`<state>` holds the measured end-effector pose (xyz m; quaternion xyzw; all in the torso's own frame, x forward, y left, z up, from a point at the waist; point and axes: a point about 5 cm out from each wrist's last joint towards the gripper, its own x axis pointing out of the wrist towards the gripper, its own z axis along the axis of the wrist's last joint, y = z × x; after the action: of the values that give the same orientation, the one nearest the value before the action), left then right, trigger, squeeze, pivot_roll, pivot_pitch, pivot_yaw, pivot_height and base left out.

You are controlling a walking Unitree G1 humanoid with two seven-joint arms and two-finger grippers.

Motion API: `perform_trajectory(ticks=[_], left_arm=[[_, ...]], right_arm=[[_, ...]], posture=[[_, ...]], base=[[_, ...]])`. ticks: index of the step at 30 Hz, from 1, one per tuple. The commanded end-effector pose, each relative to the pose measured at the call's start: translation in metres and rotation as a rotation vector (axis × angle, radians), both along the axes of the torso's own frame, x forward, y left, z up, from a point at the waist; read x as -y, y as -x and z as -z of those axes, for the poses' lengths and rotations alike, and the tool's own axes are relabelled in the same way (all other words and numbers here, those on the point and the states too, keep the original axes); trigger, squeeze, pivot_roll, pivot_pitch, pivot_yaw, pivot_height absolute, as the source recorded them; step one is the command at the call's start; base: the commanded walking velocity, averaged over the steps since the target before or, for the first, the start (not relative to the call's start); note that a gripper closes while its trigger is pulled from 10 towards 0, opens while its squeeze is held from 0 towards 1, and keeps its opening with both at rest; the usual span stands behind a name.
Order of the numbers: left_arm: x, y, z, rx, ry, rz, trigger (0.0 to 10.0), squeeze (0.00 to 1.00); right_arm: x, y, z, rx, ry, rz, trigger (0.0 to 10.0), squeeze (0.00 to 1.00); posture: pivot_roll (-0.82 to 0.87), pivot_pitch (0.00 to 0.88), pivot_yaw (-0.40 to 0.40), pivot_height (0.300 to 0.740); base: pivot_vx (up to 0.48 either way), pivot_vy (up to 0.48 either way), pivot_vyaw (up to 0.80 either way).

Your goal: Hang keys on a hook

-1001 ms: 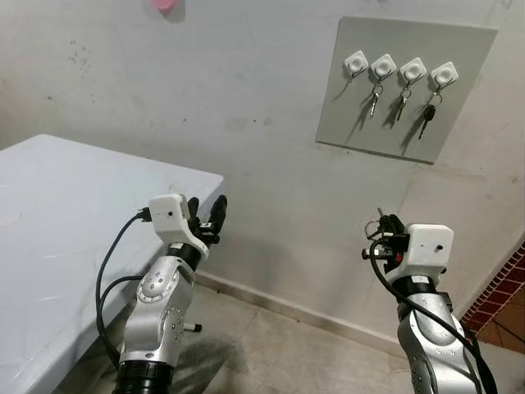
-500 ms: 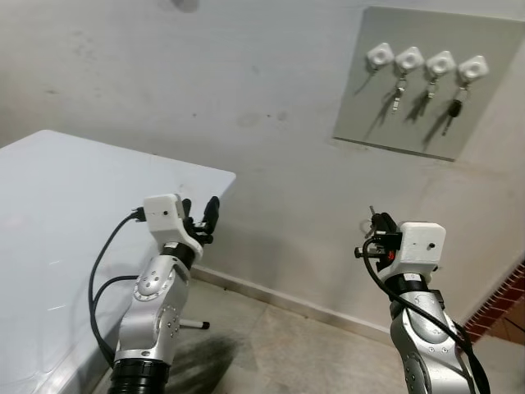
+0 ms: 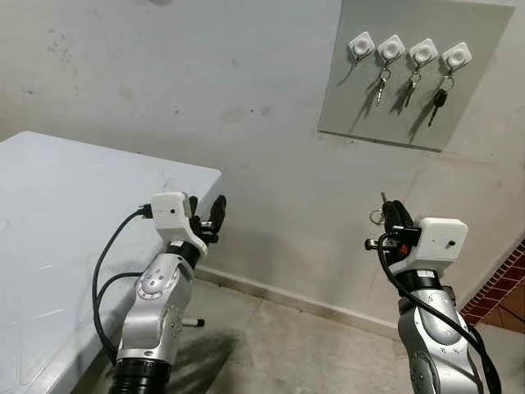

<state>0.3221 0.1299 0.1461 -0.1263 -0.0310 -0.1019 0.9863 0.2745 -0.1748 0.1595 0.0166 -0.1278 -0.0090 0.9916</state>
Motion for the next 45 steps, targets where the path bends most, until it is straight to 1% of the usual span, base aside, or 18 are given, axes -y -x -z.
perform_trajectory(ticks=[1,6,13,36,41,44,45], left_arm=[[0.0008,-0.0016,-0.0097,0.03,-0.007,0.012,10.0,0.0],[-0.0001,-0.0014,-0.0126,0.043,-0.006,0.016,10.0,0.0],[-0.0004,-0.0004,-0.0155,0.06,-0.034,0.024,10.0,0.0],[0.0036,0.0036,-0.0139,0.052,-0.048,0.061,10.0,0.0],[0.0038,0.0044,-0.0129,0.039,-0.035,0.063,10.0,0.0],[0.0043,0.0045,-0.0126,0.04,-0.042,0.06,10.0,0.0],[0.0052,0.0047,-0.0116,0.026,-0.011,0.059,10.0,0.0]], right_arm=[[0.0001,0.0012,-0.0048,0.029,-0.006,-0.006,10.0,0.0],[-0.0008,0.0013,-0.0047,0.031,-0.011,-0.013,10.0,0.0],[-0.0034,0.0005,-0.0062,0.047,-0.025,-0.026,10.0,0.0],[-0.006,0.0031,-0.005,0.056,-0.034,-0.038,10.0,0.0],[-0.0062,0.0036,-0.0046,0.056,-0.034,-0.038,10.0,0.0],[-0.0061,0.0039,-0.0041,0.054,-0.034,-0.039,10.0,0.0],[-0.0058,0.0039,-0.0034,0.049,-0.036,-0.036,10.0,0.0]], posture=[[-0.02,0.022,-0.002,0.74],[-0.02,0.02,-0.002,0.74],[-0.01,0.013,0.0,0.74],[-0.01,0.0,0.009,0.74],[-0.01,0.002,0.009,0.74],[-0.01,0.005,0.008,0.74],[-0.01,0.007,0.007,0.74]], base=[[0.0,0.0,0.0],[0.214,0.0,0.0],[0.325,0.0,0.0],[0.48,0.0,0.0],[0.458,0.0,0.0],[0.364,0.0,0.0],[0.277,0.0,0.0]])
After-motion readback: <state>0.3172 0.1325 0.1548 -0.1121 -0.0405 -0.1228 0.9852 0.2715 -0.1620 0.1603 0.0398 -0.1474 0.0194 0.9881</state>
